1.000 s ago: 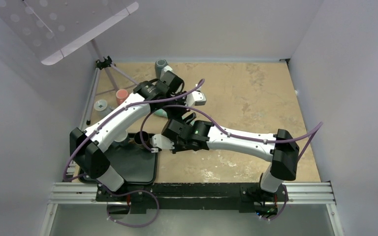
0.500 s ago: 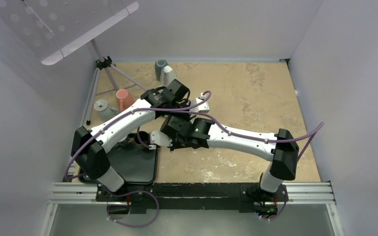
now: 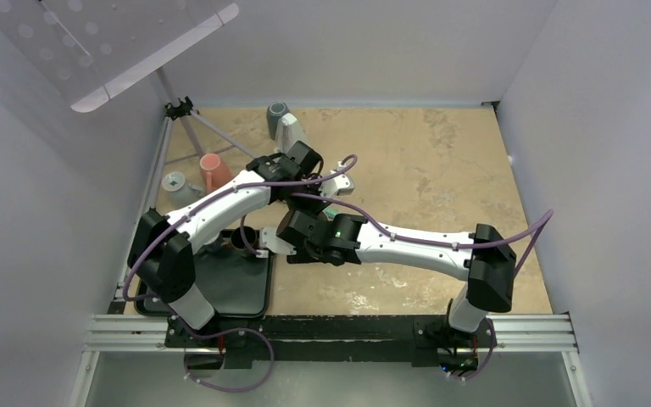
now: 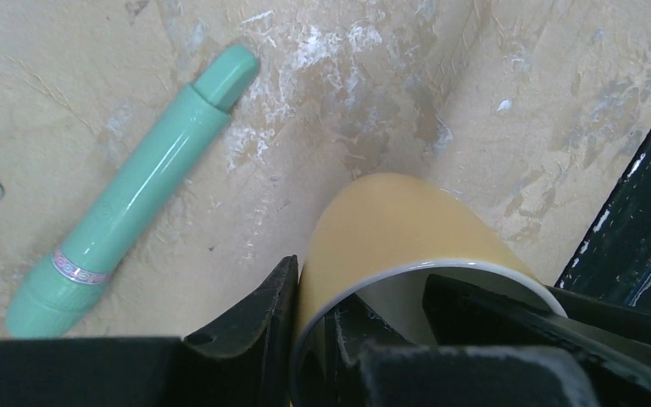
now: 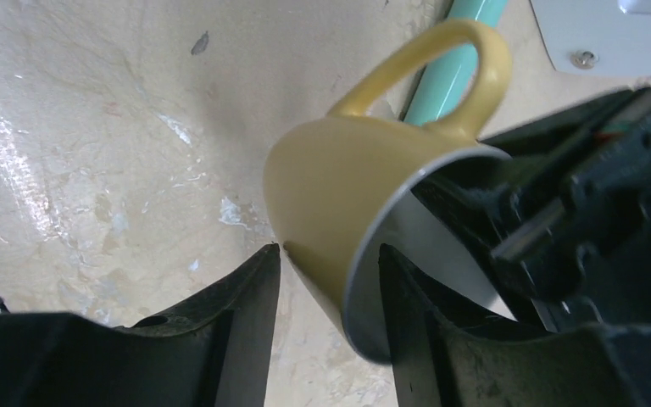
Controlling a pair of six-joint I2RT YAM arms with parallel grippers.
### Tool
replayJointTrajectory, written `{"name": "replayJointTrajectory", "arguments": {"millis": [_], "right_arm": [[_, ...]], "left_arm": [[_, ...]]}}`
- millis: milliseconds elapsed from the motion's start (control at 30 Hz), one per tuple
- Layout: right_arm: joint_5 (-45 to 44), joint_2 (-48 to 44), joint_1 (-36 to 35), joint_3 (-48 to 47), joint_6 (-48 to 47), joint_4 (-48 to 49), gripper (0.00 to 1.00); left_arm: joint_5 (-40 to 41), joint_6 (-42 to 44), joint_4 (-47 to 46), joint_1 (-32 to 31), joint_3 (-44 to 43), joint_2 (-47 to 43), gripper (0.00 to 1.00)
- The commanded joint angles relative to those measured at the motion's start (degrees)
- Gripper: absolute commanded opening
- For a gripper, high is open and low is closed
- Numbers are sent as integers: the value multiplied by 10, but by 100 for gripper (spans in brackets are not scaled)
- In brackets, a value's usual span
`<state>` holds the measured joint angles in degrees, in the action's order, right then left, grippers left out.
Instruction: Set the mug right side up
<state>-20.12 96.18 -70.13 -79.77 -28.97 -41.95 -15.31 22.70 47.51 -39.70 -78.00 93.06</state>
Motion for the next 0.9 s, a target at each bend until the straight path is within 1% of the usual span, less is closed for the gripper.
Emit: {"name": "replayJointTrajectory", "arguments": {"millis": [0,167,333,433,600,733,833,867], "right_arm": [[-39,-55,4,12,64,30,50],[-10,-102,3,21,83,43,51],[33,-160,4,38,95,74,51],[66,-194,4,53,101,107,50],[78,-232,19,84,104,170,52],[127,-242,59,95,114,208,52],[156,-245,92,98,110,234,52],[162,-246,100,100,107,241,52]], "left_arm": [[-4,-25,-28,24,5,13,0],[-2,-22,-20,55,-7,15,0],[-6,-18,53,113,-59,-5,0],[-3,-7,106,163,-86,-43,0],[5,7,201,263,-100,-123,0],[14,23,255,355,-77,-196,0],[35,36,277,404,-47,-246,0],[44,40,288,434,-42,-259,0]]}}
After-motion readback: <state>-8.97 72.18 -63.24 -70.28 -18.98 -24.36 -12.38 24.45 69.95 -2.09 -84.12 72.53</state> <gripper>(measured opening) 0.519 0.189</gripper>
